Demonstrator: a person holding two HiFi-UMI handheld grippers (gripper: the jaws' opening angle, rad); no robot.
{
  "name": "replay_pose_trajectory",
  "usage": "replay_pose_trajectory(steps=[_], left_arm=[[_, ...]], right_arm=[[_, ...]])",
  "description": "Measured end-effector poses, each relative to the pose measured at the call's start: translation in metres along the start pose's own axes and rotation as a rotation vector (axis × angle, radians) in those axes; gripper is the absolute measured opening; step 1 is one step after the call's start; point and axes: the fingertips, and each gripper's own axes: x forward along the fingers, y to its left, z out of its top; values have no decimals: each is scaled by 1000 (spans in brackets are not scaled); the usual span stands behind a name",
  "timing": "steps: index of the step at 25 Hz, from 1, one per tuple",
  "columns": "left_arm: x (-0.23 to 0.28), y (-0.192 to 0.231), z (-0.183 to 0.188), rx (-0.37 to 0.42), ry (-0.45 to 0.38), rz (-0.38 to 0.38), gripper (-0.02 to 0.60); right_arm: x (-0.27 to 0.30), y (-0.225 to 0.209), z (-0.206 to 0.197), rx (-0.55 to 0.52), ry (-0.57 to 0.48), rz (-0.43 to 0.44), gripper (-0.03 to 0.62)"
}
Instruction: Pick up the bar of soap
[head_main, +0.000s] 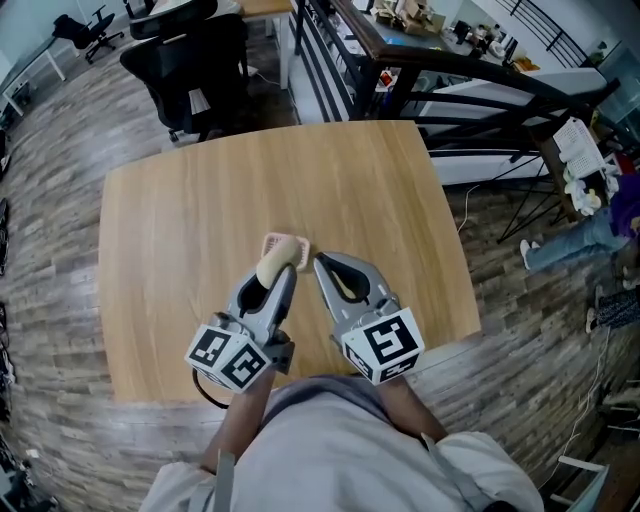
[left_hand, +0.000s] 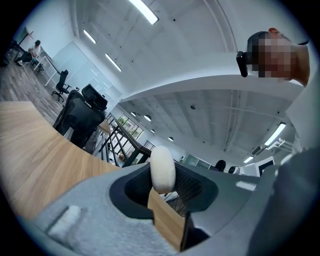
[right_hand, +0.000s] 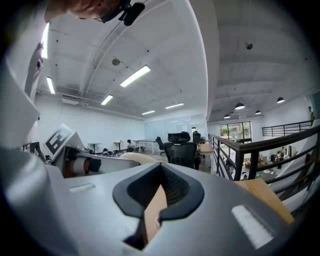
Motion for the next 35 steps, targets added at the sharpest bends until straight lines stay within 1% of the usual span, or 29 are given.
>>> replay_pose_trajectory(steps=[3, 6, 10, 13, 15, 21, 25, 35], left_arm=[[-4, -10, 13, 16, -5, -15, 115], [-6, -18, 21, 36, -13, -29, 115], [-12, -28, 28, 30, -26, -55, 115], [-17, -32, 33, 52, -31, -61, 115], [-18, -32, 35, 53, -34, -64, 115], [-15, -31, 31, 47, -26, -61, 115], [-17, -30, 29, 60, -23, -56, 115], [-16, -27, 28, 39, -15, -61, 115]], right_arm=[[-7, 7, 22, -16, -55, -2, 3], [-11, 11, 35, -35, -83, -5, 3], [-16, 12, 37, -21, -95, -8, 3], [-19, 13, 38, -23, -99, -18, 3], [-19, 15, 37, -26, -94, -18, 2], [-20, 15, 36, -24, -93, -15, 2], [-22, 16, 36, -20, -92, -18, 2], [-20, 17, 35, -12, -77, -18, 2]])
